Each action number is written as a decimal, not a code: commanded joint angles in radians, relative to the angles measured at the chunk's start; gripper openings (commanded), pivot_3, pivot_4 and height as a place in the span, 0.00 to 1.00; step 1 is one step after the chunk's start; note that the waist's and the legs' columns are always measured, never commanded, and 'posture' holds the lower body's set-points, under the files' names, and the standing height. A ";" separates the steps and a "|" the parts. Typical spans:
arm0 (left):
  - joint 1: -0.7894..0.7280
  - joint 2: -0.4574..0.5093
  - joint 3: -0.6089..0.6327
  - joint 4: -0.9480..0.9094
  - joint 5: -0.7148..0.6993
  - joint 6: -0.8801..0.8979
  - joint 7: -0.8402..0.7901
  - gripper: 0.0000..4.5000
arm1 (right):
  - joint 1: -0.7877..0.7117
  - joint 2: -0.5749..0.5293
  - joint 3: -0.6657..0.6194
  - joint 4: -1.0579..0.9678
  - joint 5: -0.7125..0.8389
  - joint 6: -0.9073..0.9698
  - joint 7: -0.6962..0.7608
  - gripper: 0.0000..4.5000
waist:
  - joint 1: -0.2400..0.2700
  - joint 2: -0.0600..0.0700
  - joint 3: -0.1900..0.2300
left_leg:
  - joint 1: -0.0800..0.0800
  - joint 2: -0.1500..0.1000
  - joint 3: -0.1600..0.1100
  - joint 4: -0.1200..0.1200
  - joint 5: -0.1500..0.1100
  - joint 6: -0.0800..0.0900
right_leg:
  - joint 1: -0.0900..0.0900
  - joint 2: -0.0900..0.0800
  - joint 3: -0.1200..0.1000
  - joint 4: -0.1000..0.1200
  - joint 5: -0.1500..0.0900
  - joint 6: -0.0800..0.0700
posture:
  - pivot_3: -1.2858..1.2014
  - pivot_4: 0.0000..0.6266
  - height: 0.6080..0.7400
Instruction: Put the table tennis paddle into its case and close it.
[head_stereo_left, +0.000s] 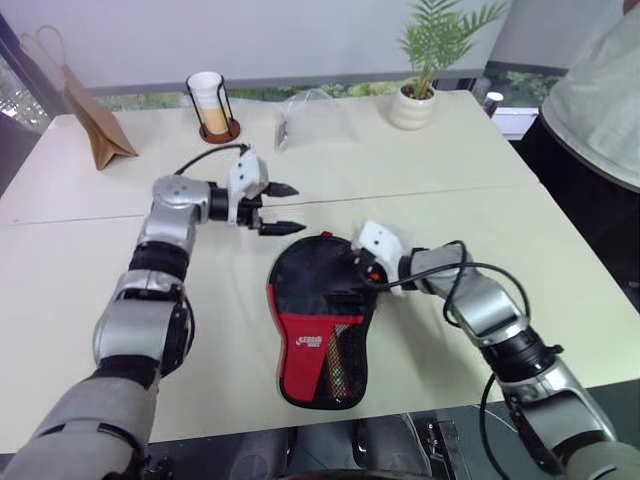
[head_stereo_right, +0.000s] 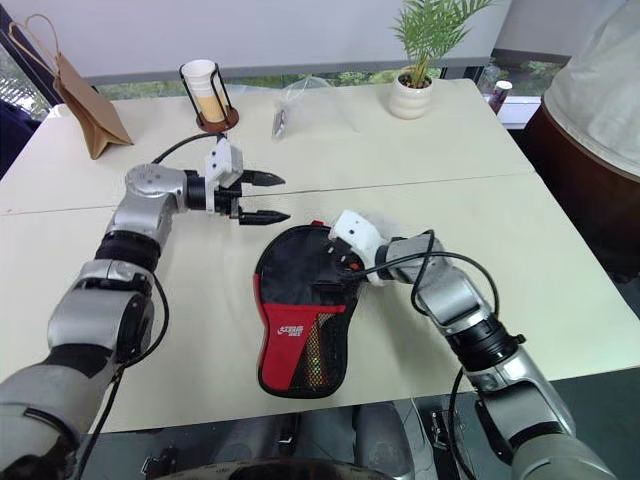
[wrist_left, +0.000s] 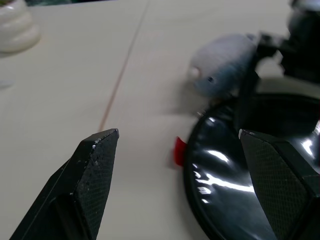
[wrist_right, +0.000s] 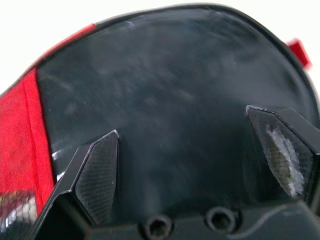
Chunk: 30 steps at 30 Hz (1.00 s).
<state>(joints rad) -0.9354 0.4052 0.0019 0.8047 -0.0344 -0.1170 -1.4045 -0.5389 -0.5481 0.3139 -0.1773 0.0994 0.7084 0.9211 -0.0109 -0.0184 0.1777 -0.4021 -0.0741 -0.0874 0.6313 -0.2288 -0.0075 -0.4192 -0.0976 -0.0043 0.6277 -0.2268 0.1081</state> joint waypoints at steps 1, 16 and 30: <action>0.087 -0.002 -0.038 -0.204 -0.053 0.047 -0.017 0.88 | -0.047 -0.044 -0.111 -0.121 0.079 0.098 0.010 1.00 | -0.001 0.000 0.000 | -0.004 0.000 0.000 0.001 0.000 0.000 | -0.005 0.000 0.000 0.001 0.001 0.000 | 0.52 0.24 1.00; 0.330 -0.086 -0.226 -0.496 -0.030 0.132 0.180 0.88 | -0.002 -0.255 -0.209 0.000 0.108 -0.030 0.037 1.00 | -0.001 0.000 0.000 | -0.006 0.000 0.002 0.001 0.000 0.000 | -0.008 -0.001 0.001 0.000 0.001 -0.002 | 0.52 0.24 1.00; 0.350 -0.087 -0.290 -0.356 0.019 0.055 0.270 0.88 | -0.103 -0.157 -0.093 0.360 -0.060 -0.330 0.009 1.00 | 0.002 0.001 0.000 | -0.005 0.001 0.003 0.001 0.000 0.000 | -0.007 0.000 0.001 0.001 0.001 -0.002 | 0.52 0.24 1.00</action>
<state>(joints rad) -0.6009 0.3078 -0.2634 0.4239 -0.0476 -0.0600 -1.1499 -0.6082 -0.7128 0.2319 0.1830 0.0444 0.4026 0.9320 -0.0088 -0.0178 0.1777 -0.4074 -0.0734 -0.0845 0.6327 -0.2283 -0.0076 -0.4257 -0.0977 -0.0032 0.6282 -0.2253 0.1060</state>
